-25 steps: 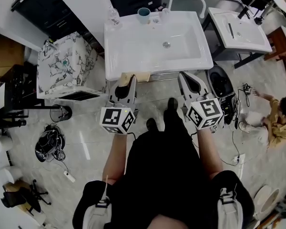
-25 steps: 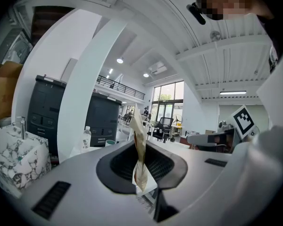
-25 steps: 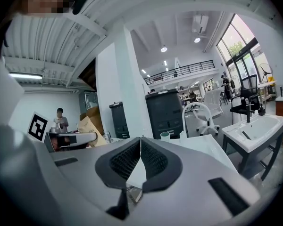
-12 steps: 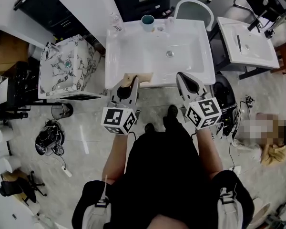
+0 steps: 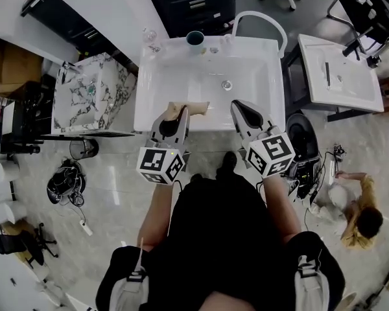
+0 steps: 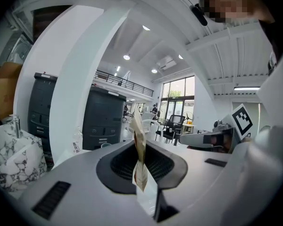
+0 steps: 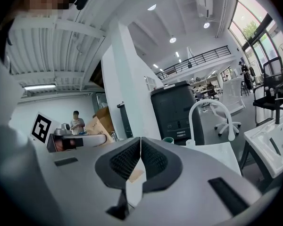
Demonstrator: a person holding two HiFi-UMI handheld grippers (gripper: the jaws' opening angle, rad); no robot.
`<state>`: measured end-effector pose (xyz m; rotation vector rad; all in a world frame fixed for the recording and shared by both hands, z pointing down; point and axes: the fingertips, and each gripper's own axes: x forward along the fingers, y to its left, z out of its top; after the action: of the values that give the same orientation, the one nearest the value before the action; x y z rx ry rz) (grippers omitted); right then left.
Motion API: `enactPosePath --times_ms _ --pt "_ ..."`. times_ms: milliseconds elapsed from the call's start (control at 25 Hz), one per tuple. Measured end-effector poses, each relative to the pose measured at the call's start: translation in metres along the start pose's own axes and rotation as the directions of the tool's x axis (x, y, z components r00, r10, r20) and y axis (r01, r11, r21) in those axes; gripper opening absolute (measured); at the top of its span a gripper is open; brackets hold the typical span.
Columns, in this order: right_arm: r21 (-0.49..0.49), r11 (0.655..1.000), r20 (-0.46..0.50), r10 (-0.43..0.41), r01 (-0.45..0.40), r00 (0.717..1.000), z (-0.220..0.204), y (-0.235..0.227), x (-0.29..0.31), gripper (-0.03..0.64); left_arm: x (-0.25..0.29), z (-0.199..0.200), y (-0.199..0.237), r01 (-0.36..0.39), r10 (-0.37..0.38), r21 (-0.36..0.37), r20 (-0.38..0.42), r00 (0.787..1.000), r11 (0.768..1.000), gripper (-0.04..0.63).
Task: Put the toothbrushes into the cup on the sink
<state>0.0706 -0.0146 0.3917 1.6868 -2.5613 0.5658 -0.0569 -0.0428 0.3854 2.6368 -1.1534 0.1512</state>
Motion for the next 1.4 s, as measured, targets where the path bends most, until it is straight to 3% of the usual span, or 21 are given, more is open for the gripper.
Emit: enactPosePath --times_ms 280,760,1400 --pt "0.0 0.998 -0.044 0.067 -0.067 0.997 -0.005 -0.026 0.0 0.031 0.028 -0.008 -0.021 -0.039 0.038 -0.01 -0.007 0.999 0.999 0.044" --pt "0.034 0.994 -0.083 0.105 -0.102 0.991 -0.016 -0.037 0.017 0.031 0.033 -0.017 -0.018 -0.09 0.089 -0.023 -0.035 0.995 0.996 0.044" --pt "0.008 1.0 -0.052 -0.016 0.016 0.999 0.019 -0.061 0.067 0.031 0.092 0.017 0.035 0.003 -0.003 -0.017 -0.001 1.0 1.0 0.044"
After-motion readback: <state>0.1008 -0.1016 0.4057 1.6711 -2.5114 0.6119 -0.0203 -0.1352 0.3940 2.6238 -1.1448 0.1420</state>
